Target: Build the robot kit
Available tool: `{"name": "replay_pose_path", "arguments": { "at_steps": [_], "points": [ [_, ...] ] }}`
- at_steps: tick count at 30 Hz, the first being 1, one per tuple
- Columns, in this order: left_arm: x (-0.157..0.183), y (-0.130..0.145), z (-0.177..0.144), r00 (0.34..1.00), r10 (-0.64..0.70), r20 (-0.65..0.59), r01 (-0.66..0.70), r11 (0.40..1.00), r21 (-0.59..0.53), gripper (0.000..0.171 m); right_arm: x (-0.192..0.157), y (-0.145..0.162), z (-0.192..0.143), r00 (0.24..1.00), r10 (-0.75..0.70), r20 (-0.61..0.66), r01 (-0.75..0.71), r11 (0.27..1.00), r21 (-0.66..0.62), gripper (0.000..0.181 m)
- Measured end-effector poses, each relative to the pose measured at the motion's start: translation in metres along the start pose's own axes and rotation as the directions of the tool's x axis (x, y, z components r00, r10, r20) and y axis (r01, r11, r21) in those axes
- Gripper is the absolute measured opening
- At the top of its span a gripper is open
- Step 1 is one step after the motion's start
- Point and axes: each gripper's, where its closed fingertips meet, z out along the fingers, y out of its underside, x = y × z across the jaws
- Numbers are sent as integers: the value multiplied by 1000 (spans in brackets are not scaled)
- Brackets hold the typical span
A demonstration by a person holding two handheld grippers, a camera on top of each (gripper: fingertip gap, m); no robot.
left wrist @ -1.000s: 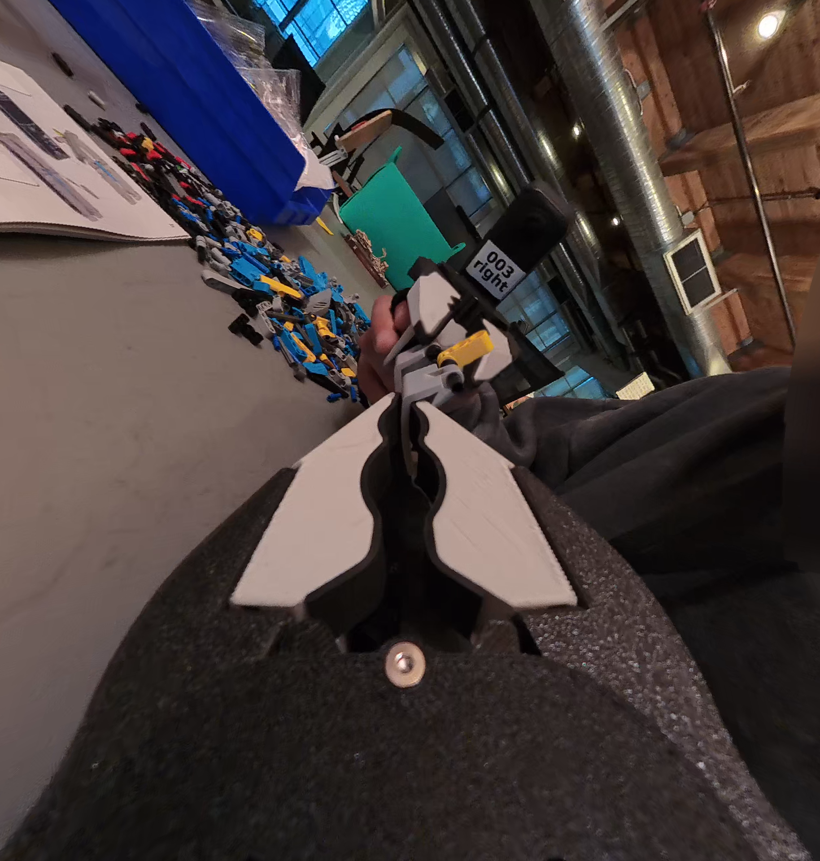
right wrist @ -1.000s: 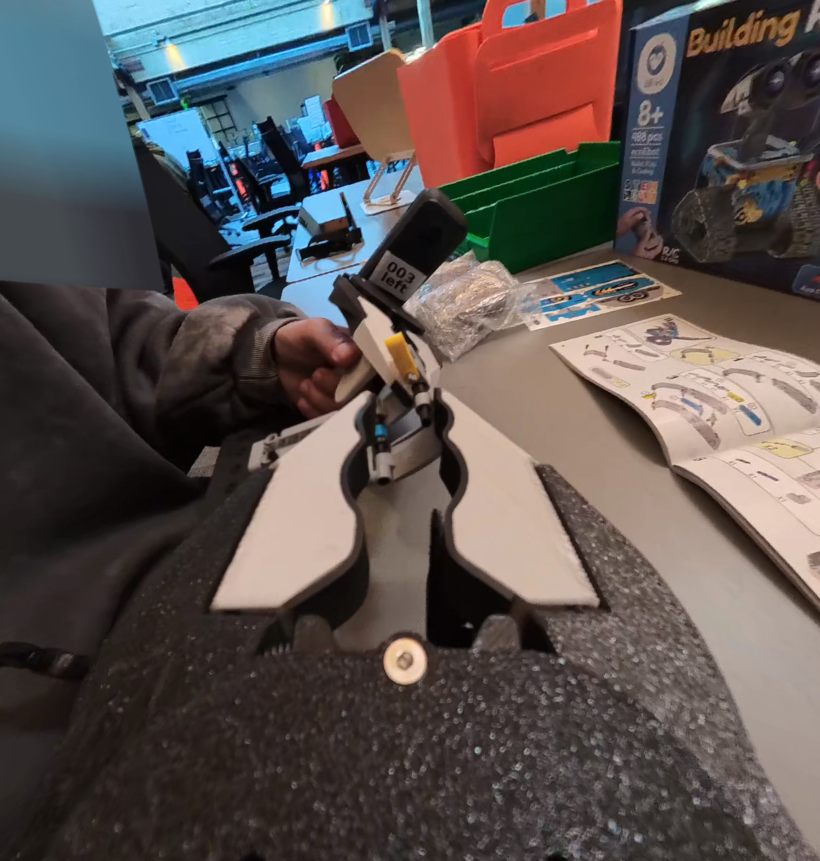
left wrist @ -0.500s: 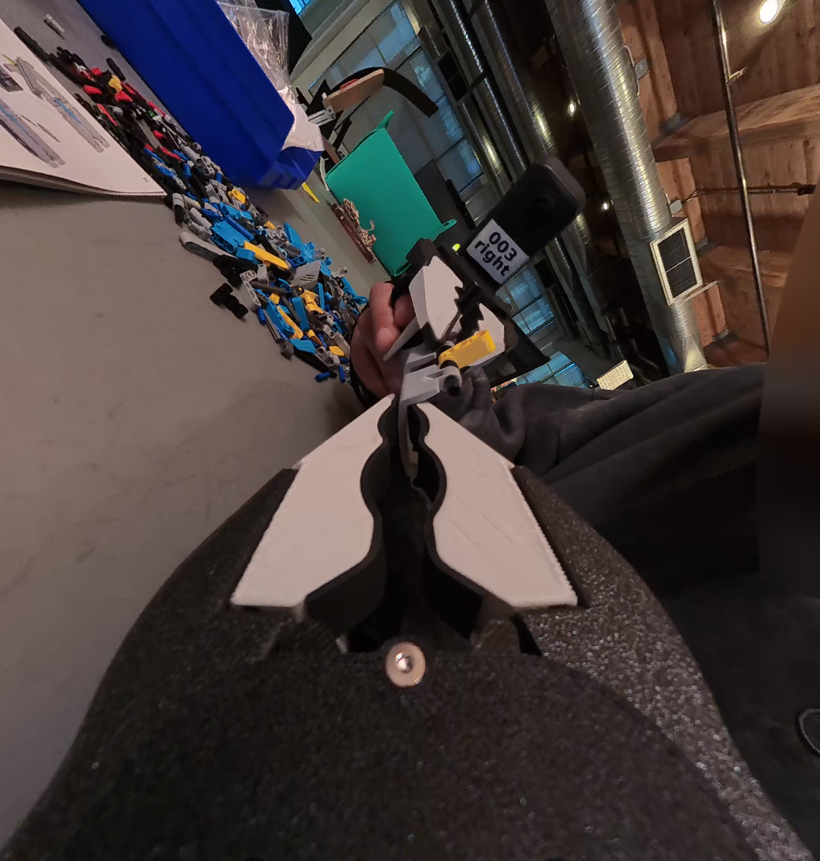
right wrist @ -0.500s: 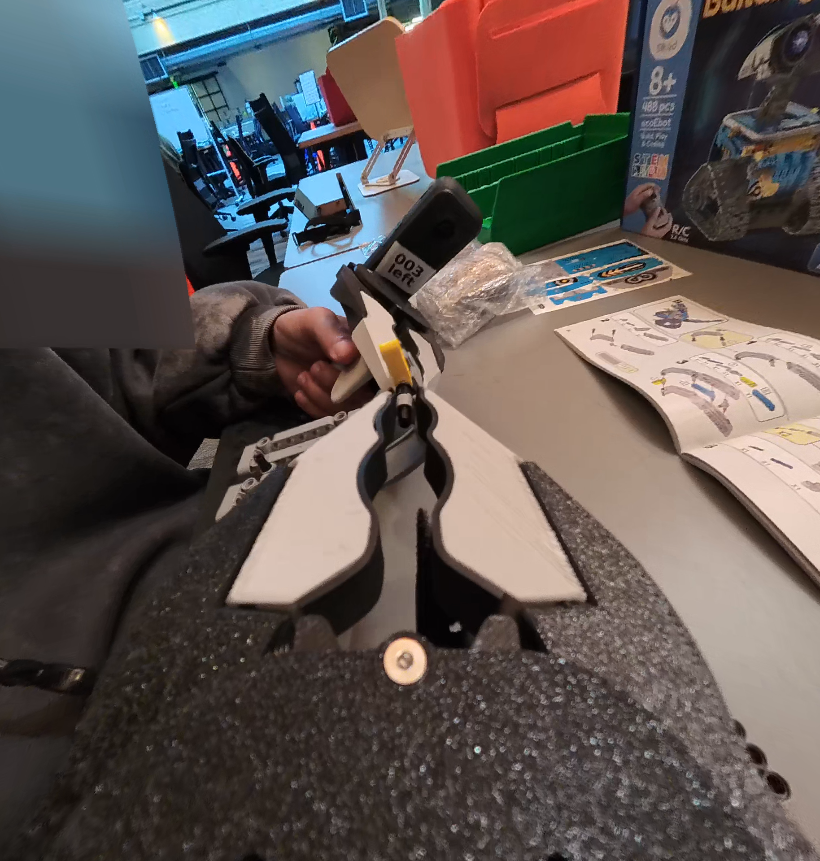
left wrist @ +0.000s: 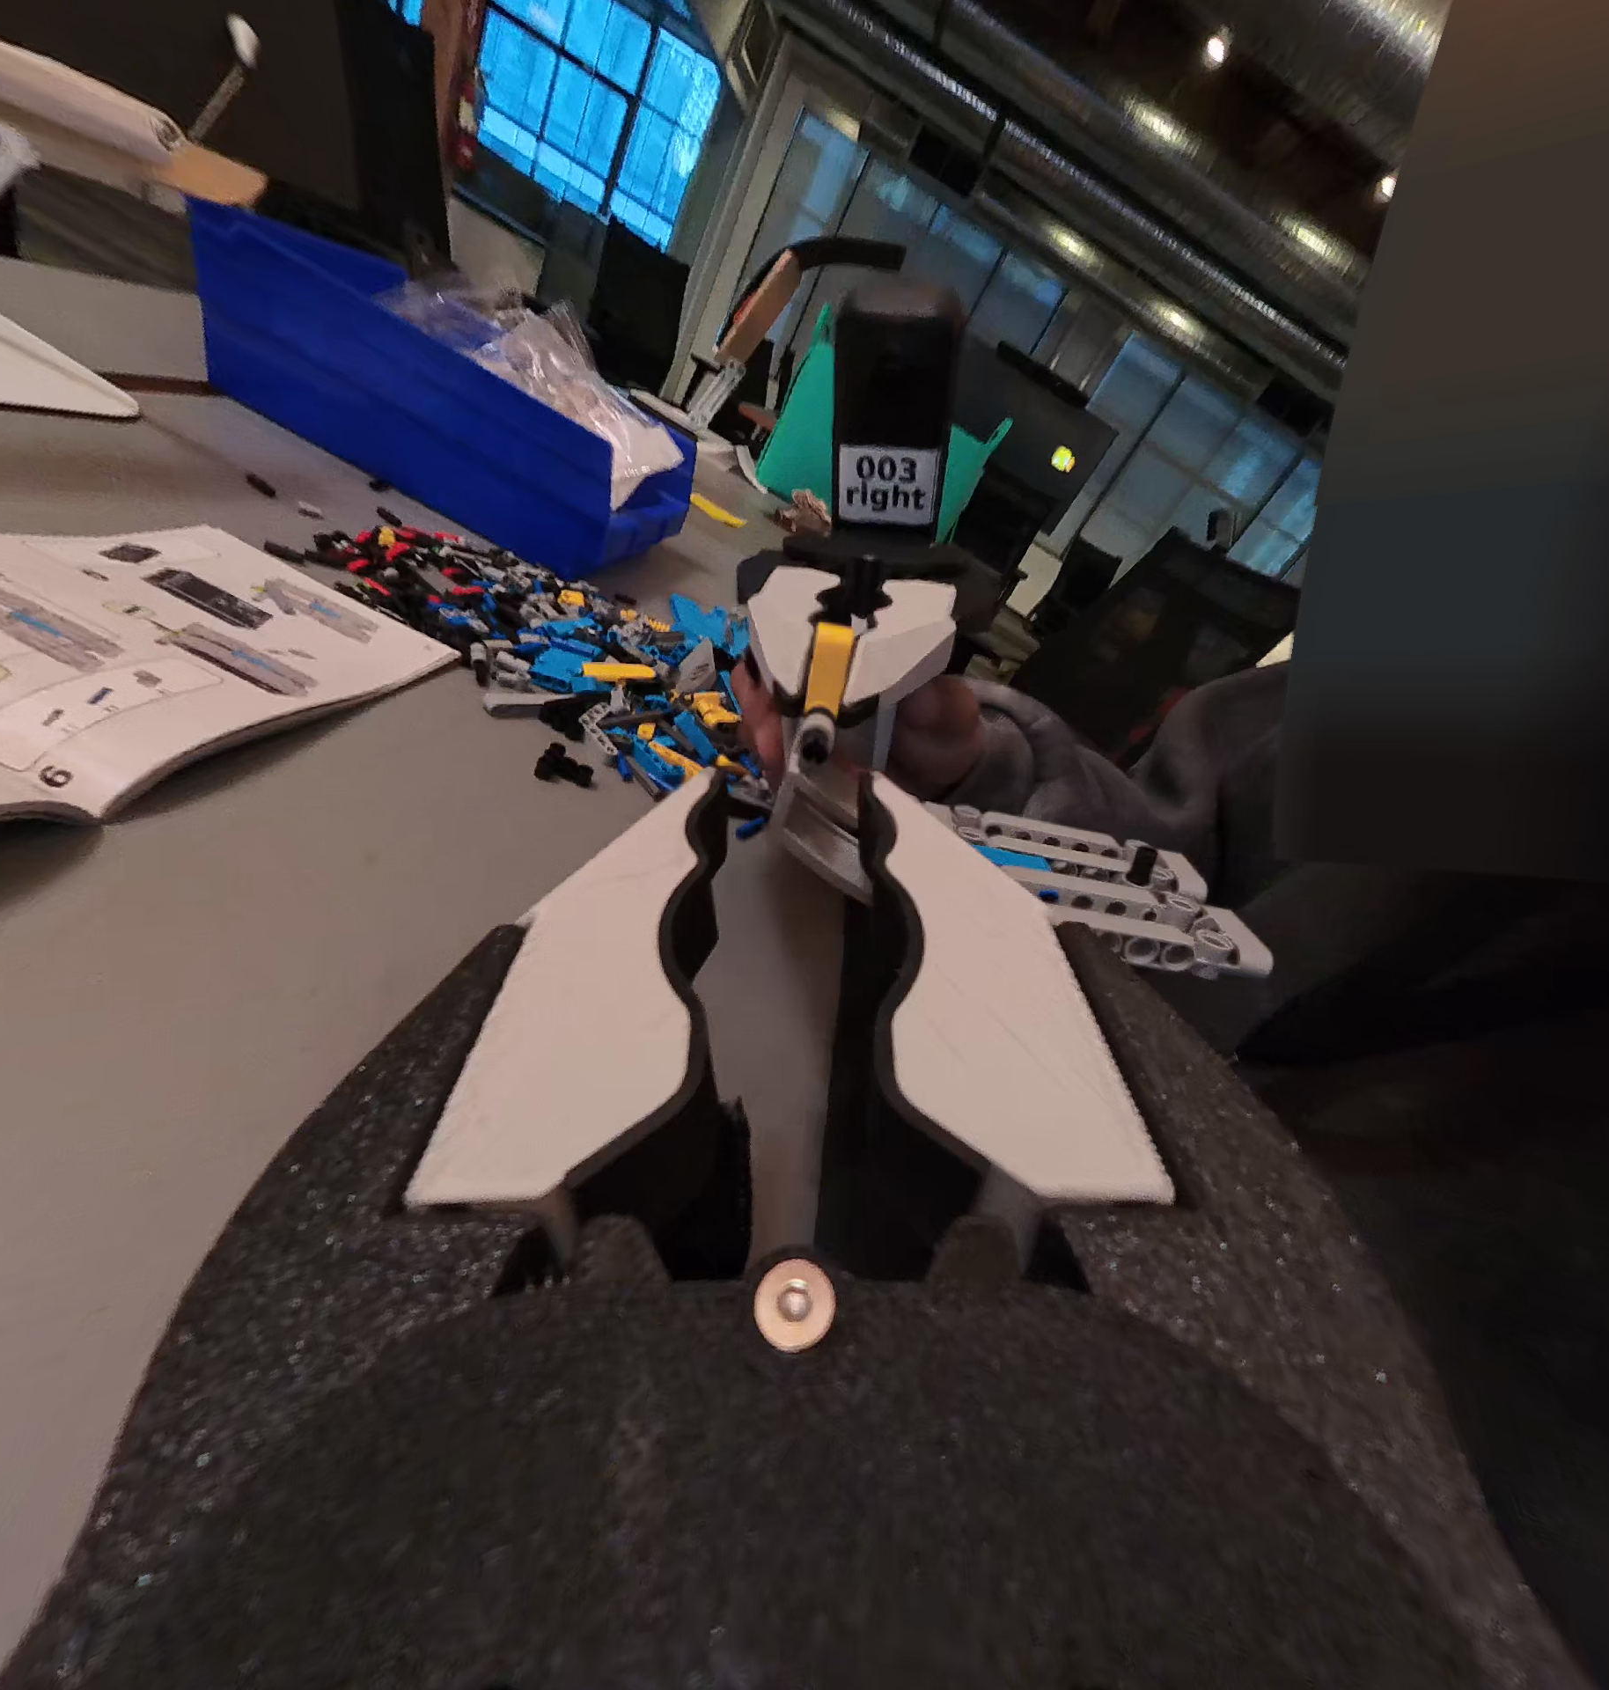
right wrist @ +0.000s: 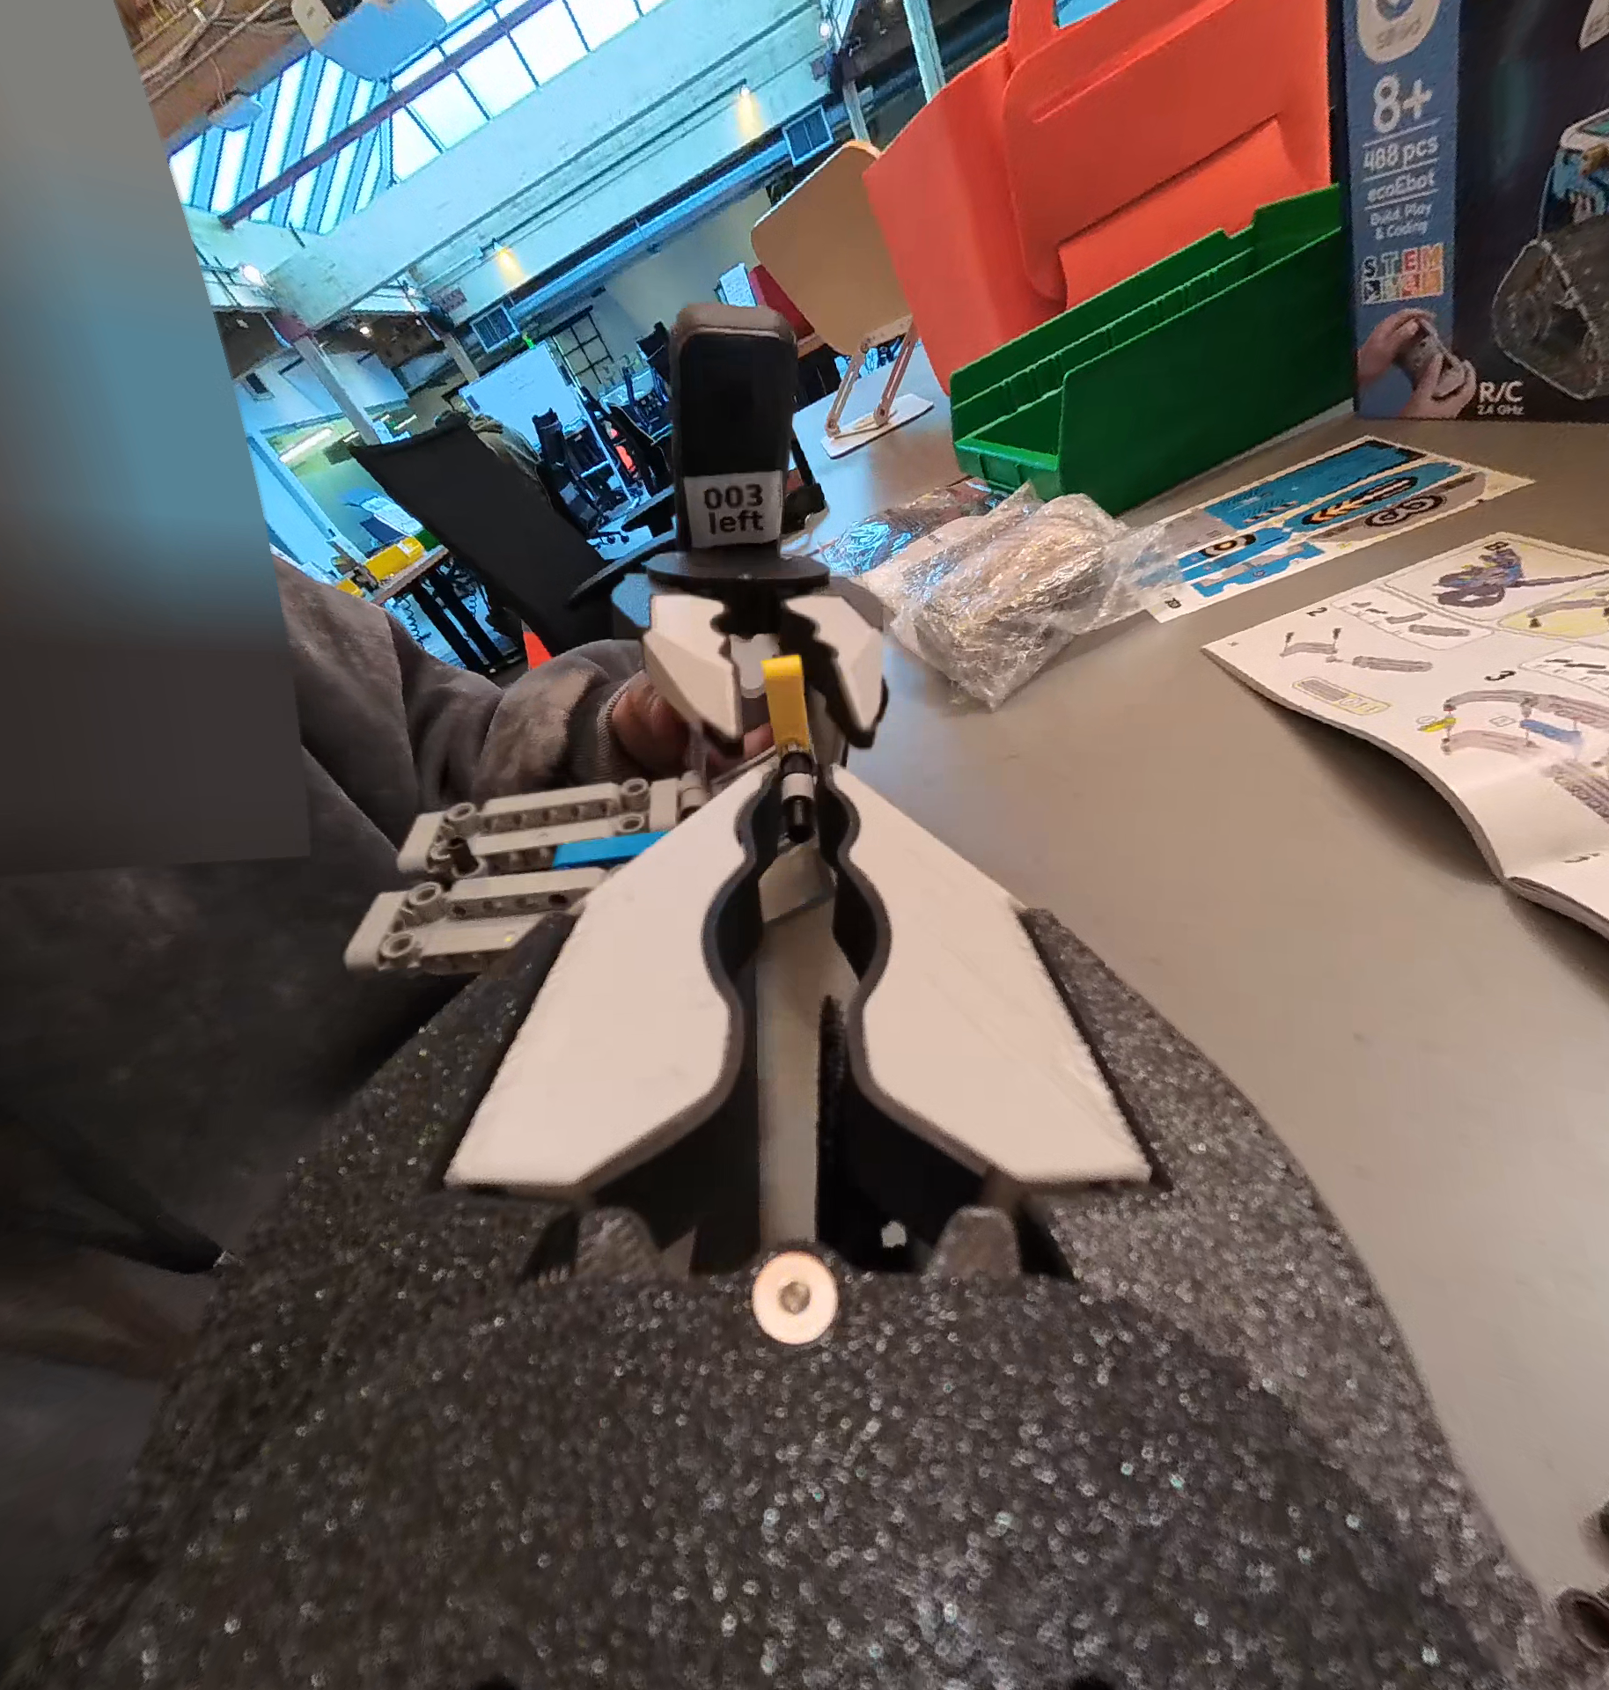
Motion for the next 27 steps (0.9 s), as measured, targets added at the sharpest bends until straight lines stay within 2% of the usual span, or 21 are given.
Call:
{"name": "replay_pose_path", "arguments": {
  "at_steps": [2, 5, 12, 17, 19, 21, 27],
  "points": [
    [0, -7, -3, 1000, -3, -6, 3, 999, 40, 24, -1, 1, 1, 1000, -4, 1, 4, 1000, -8, 6],
    [5, -2, 0, 999, 37, -18, -37, 999, 12, 9, -3, 6, 5, 1000, -18, 0, 18, 999, -30, 7],
    [17, 6, 3, 994, 94, -63, -95, 995, -18, 5, -14, 5, 6, 998, 3, 62, -2, 1000, -17, 5],
    [18, -1, 4, 994, 89, -65, -88, 996, 17, 4, -14, 28, 19, 998, 1, 60, 8, 990, -140, 5],
    [16, 5, 5, 990, 132, -41, -133, 991, -23, 5, -6, 41, 26, 999, -54, -1, 53, 979, -199, 5],
    [16, -1, -1, 994, 96, -55, -95, 995, 15, 4, -13, 25, 21, 999, -21, 40, 26, 993, -118, 5],
    [10, 12, 1, 996, 64, -59, -68, 995, -70, 6, -8, 20, 14, 1000, -14, 28, 16, 995, -99, 6]
  ]
}}
